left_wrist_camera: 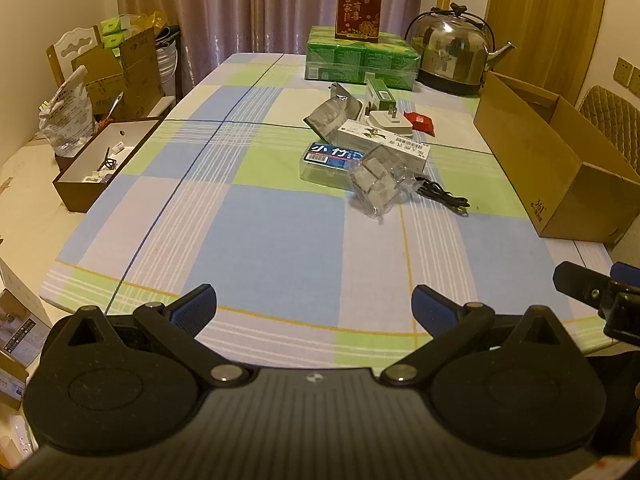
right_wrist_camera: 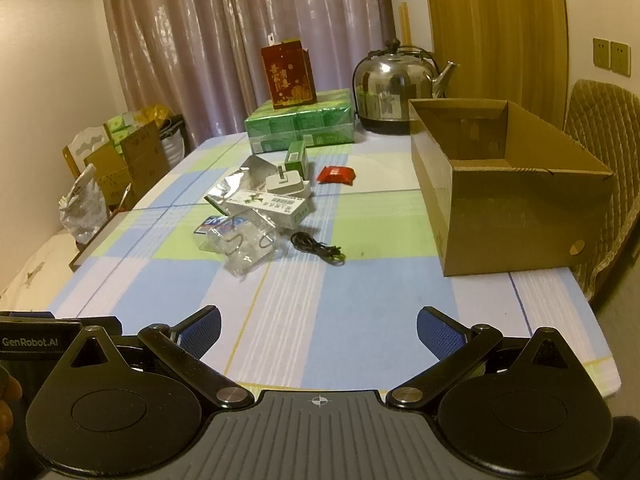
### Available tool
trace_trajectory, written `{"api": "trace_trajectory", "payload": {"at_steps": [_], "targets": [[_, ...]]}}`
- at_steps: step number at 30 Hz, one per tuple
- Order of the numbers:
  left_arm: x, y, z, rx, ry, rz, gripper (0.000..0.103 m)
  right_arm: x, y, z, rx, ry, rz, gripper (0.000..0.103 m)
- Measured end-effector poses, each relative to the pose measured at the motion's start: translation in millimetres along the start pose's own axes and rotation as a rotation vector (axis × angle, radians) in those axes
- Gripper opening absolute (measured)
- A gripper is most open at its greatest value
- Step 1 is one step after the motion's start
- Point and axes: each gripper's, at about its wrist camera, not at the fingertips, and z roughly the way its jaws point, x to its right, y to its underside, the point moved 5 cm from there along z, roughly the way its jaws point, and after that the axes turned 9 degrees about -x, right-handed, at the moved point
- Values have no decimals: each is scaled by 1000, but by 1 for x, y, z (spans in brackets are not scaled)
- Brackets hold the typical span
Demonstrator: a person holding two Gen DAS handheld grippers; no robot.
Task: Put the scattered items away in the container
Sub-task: 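Move the right tool toward the black cable on the table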
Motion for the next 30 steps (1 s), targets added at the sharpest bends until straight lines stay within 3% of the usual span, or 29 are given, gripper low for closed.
{"api": "trace_trajectory", "payload": {"at_steps": [13, 21, 26, 30], "targets": [[-7, 2, 2, -4, -88, -177, 102, 2, 4, 4, -17, -4, 3, 101], [-6, 3, 7, -14, -87, -160, 102, 4, -1, 12, -36, -10, -30, 101], [-11, -3, 9, -6, -107, -137, 102, 1, -10, 24, -34, 21, -156, 101], [-15, -10, 18, -5, -102, -77, 102, -1, -19, 41, -57, -6, -252, 101]]}}
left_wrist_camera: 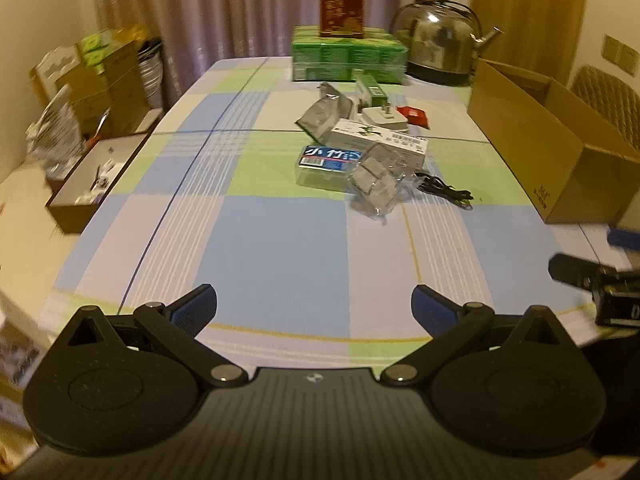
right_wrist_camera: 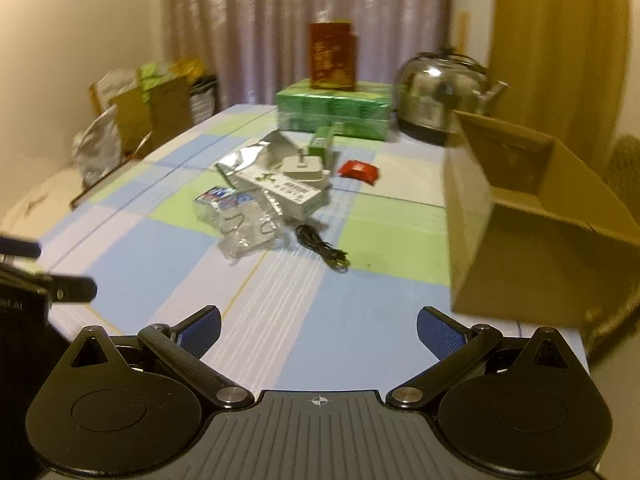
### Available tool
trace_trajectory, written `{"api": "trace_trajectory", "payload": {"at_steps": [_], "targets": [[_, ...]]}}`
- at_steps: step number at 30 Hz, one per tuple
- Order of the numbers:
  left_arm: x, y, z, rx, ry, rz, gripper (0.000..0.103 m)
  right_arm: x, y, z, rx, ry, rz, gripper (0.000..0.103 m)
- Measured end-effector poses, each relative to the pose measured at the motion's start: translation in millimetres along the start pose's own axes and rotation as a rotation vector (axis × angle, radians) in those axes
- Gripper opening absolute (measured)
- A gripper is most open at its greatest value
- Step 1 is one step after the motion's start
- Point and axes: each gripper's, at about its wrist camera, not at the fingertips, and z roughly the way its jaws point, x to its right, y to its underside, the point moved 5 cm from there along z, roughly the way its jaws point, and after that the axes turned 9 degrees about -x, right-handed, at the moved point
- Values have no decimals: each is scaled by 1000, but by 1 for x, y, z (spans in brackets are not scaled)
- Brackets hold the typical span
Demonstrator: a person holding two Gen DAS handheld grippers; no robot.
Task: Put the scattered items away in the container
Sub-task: 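Move the right tool toward the black cable on the table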
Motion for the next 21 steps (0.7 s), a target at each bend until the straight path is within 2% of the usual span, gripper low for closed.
{"api": "trace_trajectory", "payload": {"at_steps": [8, 16, 17, 19, 21], "targets": [[-3, -29, 25, 23, 79, 109, 102, 4, -24, 43, -56, -95, -124, 101], [19, -55, 64, 55, 52, 390, 102, 6, -45, 89, -100, -102, -242, 100], [21, -57, 69, 62, 52, 407, 102, 6, -47, 95, -104, -102, -254, 99], [24, -63, 80, 66, 60, 435, 102, 7, -52, 107, -117, -107, -280, 87], [27, -68, 90, 63, 73, 453, 98, 7, -56, 119, -132, -115, -302, 83]]}}
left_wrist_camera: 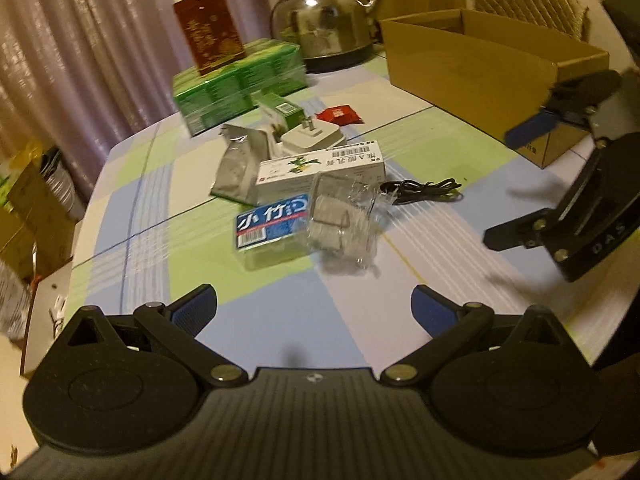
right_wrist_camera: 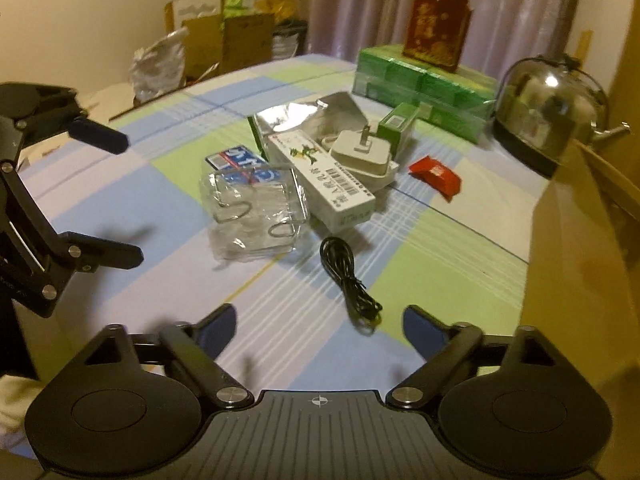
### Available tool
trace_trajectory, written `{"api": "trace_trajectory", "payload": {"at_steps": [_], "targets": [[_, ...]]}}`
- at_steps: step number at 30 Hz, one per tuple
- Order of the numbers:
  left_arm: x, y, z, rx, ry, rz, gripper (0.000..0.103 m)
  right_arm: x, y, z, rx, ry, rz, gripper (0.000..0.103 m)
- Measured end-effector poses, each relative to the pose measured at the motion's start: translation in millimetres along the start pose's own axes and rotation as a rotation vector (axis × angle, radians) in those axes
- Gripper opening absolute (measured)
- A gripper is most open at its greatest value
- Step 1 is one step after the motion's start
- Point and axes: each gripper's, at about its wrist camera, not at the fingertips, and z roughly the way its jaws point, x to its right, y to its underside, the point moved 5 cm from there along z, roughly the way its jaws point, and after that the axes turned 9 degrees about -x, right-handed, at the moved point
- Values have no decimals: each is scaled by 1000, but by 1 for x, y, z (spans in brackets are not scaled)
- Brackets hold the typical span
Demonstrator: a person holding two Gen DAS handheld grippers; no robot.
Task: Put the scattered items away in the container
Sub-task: 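Move the right tool toward the black cable on the table, then grasp the black cable with the right tool while the left tool grasps the clear plastic box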
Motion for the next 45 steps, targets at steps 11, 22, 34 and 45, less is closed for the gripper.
{"api": "trace_trajectory", "payload": {"at_steps": [11, 22, 34, 45], "targets": [[4, -23, 35, 48, 53, 104, 90, 28, -21, 48, -56, -10, -57, 45], [10, -34, 60, 41, 50, 151, 62, 35, -26, 57, -49, -31, -49, 30], [4, -35, 64, 46, 42, 101, 31, 32, -26, 57, -55, -44, -13, 12], [11, -20, 40, -8, 113, -21, 26, 30, -3, 21, -50, -79, 185, 11]]}}
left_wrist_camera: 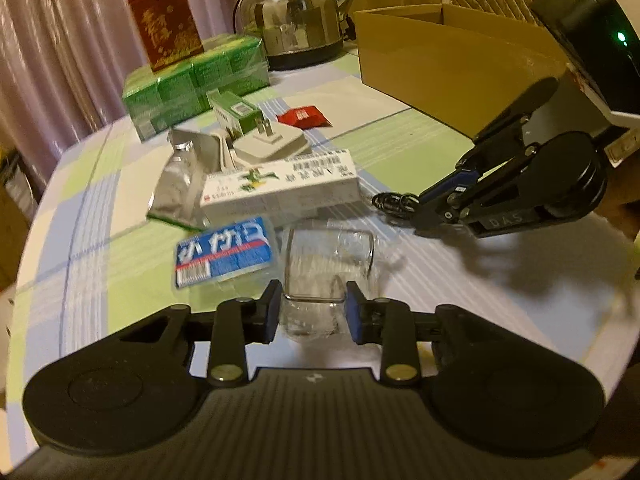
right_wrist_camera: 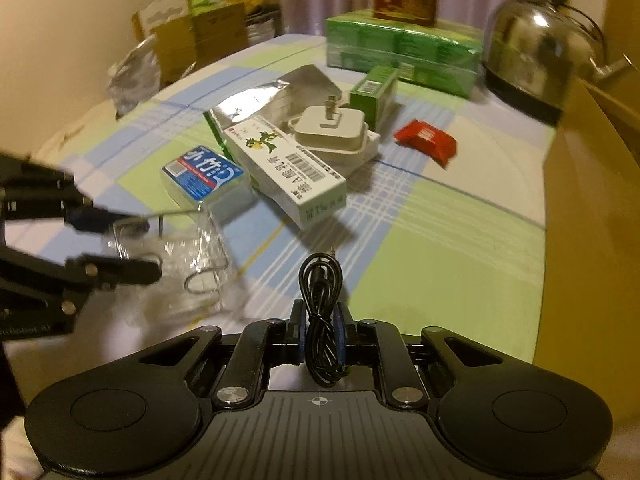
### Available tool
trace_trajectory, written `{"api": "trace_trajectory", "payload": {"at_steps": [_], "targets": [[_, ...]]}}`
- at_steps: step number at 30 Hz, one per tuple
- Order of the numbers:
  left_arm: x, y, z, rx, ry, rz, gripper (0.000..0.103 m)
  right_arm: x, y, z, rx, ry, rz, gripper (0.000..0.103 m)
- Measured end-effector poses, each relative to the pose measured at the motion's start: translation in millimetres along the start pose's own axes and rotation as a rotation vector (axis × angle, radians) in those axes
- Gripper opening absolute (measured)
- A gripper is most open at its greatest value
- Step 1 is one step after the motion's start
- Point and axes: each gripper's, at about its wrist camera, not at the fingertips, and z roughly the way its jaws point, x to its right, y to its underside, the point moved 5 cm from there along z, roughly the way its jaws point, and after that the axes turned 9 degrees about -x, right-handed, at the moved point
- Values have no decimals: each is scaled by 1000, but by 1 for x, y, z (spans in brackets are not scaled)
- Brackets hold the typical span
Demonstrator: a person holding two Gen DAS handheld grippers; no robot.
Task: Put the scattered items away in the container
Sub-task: 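Grasp the black cable with the right tool while the left tool grasps the clear plastic box, then carry the cable and clear box over the cardboard box with both tools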
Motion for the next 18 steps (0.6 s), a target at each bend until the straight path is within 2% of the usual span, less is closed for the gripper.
{"api": "trace_trajectory", "payload": {"at_steps": [9, 18], "targets": [[19, 14, -15, -20, 48, -31, 26, -7, 25, -20, -3, 7, 65, 11], [20, 5, -36, 3, 54, -81, 26, -5, 19, -57, 43, 50, 108, 10]]}}
